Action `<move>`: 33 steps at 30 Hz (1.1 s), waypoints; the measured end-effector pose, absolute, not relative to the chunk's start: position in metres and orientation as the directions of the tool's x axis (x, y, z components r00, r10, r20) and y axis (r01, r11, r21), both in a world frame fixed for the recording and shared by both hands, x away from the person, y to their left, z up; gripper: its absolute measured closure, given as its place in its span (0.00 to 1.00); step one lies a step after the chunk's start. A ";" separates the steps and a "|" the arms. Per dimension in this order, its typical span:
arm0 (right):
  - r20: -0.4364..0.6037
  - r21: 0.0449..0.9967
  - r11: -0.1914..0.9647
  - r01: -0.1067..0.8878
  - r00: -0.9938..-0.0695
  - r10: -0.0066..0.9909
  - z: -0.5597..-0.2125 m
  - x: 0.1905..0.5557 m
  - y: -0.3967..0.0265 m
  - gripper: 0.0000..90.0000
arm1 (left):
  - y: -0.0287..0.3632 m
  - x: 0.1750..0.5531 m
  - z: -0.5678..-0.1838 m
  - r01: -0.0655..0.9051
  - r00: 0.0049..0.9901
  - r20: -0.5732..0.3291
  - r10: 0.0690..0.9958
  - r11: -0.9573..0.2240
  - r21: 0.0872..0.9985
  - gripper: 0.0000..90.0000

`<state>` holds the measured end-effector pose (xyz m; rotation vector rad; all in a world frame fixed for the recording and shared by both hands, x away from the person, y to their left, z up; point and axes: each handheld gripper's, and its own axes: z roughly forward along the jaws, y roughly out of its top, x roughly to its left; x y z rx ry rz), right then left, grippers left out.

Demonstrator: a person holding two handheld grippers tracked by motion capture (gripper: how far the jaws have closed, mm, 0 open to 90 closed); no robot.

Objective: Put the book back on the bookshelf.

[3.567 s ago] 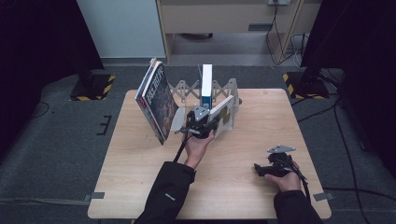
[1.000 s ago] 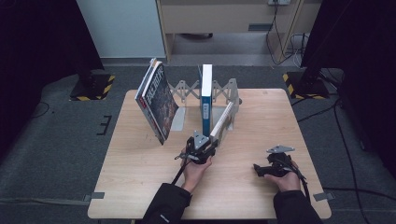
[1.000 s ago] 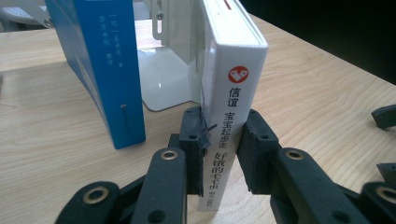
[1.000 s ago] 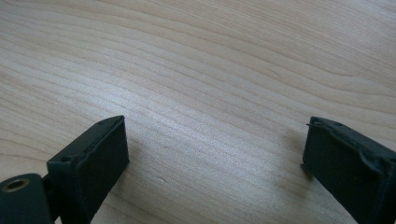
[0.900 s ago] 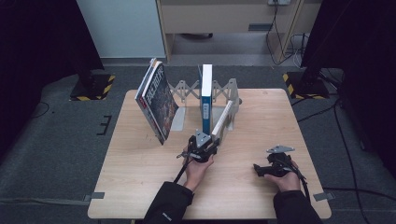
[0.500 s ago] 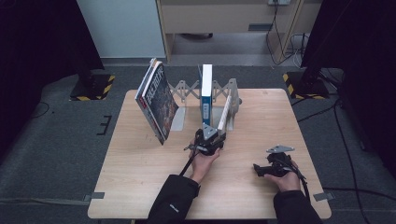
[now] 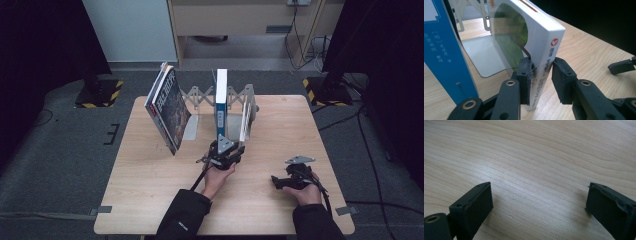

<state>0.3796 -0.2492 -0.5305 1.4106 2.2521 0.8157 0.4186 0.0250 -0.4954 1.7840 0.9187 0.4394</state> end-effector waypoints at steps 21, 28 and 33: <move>0.002 0.640 0.339 0.689 -0.443 0.896 -0.531 0.380 -0.249 0.08 | 0.003 0.458 -0.485 0.400 0.635 -0.085 0.768 -0.232 0.887 0.74; 0.003 0.640 0.340 0.689 -0.444 0.896 -0.531 0.380 -0.249 0.08 | -0.003 0.467 -0.484 0.400 0.634 -0.076 0.769 -0.243 0.884 0.72; 0.002 0.640 0.340 0.689 -0.444 0.896 -0.531 0.380 -0.249 0.08 | -0.007 0.471 -0.483 0.404 0.632 -0.072 0.771 -0.249 0.880 0.72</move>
